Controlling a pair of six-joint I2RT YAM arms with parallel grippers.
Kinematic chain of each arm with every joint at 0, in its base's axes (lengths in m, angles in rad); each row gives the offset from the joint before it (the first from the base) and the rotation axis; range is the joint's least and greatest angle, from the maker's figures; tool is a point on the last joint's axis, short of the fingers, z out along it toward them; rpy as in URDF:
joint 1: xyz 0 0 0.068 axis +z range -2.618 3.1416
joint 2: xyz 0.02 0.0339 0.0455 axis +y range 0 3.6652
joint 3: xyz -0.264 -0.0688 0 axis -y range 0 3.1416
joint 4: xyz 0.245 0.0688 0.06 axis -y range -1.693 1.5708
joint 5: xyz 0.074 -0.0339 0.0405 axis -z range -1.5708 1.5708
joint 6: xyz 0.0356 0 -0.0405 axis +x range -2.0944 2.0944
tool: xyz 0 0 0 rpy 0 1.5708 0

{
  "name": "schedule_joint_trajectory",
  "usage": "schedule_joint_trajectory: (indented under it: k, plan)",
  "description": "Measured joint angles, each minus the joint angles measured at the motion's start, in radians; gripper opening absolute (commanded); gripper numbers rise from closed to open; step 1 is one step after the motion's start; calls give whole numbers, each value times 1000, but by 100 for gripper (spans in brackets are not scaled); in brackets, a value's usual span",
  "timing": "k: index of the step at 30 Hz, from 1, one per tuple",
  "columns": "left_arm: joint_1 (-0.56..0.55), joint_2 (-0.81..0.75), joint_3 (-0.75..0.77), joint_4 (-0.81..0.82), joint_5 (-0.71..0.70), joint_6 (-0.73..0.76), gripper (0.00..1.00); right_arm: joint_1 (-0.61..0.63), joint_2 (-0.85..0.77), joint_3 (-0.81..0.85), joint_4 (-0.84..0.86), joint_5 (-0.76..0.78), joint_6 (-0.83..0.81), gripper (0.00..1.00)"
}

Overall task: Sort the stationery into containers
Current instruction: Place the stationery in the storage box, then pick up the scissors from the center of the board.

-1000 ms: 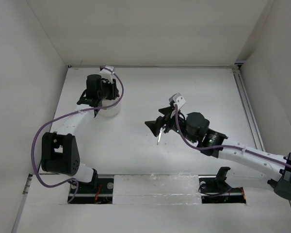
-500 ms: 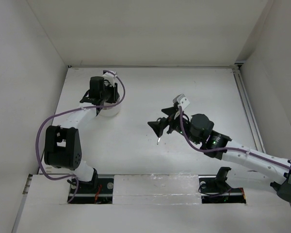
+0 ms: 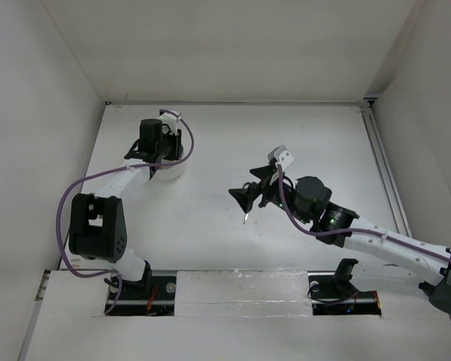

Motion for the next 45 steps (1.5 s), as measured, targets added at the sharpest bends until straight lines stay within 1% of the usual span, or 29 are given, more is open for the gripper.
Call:
schedule_joint_trajectory:
  k: [3, 6, 9, 12, 15, 16, 17, 19, 20, 22, 23, 24, 26, 29, 31, 33, 34, 36, 38, 39, 43, 45]
  plan:
    - [0, 0, 0, 0, -5, 2, 31, -2, 0, 0, 0, 0, 0, 100]
    - [0, 0, 0, 0, -7, 3, 31, -4, 0, 0, 0, 0, 0, 100]
    - [0, -1, 0, 0, -6, 3, 42, -4, 0, -2, 0, 0, 0, 100]
    - [-8, -3, 0, -2, -16, 3, 48, -4, 0, -9, 0, 0, 0, 100]
    - [-24, -11, 0, -7, -34, 6, 50, -4, 0, -14, -1, 0, 0, 100]
    - [-27, -15, 0, -10, -37, 8, 54, -4, 0, -14, 0, 0, 0, 100]
    - [-31, -19, 2, -12, -41, 10, 54, -4, 0, -14, 0, 0, 0, 100]
    - [-37, -30, 10, -23, -44, 9, 60, -4, 0, -14, 0, 2, 0, 100]
    - [-38, -38, 14, -25, -45, 6, 67, -4, 1, -14, 0, 8, 0, 100]
    - [-39, -63, 25, -33, -51, -2, 74, -4, 9, -14, 1, 29, 2, 100]
    - [-39, -81, 31, -36, -54, -8, 85, -4, 19, -13, 0, 46, 3, 100]
    - [-39, -102, 37, -40, -57, -16, 100, -4, 34, -11, -3, 68, 5, 100]
    - [-39, -141, 62, -55, -61, -32, 100, -4, 84, 7, -22, 117, 23, 100]
    - [-39, -159, 154, -111, -80, -64, 100, -9, 203, 91, -122, 251, 94, 100]
    - [-39, -147, 244, -169, -120, -106, 100, -31, 288, 151, -199, 316, 159, 99]
    - [-40, -137, 325, -213, -180, -158, 100, -76, 356, 189, -267, 349, 222, 95]
    - [-39, -137, 348, -229, -216, -185, 100, -106, 382, 196, -292, 354, 242, 95]
    - [-39, -152, 376, -267, -288, -249, 100, -171, 434, 201, -343, 357, 282, 90]
    - [-39, -183, 375, -309, -353, -305, 100, -225, 476, 201, -389, 360, 307, 86]
    - [-39, -203, 368, -322, -381, -332, 100, -245, 494, 201, -408, 360, 314, 80]
    - [-37, -330, 313, -349, -417, -395, 100, -284, 551, 211, -443, 341, 327, 66]
    - [-37, -389, 298, -354, -401, -411, 100, -298, 578, 225, -446, 327, 329, 62]
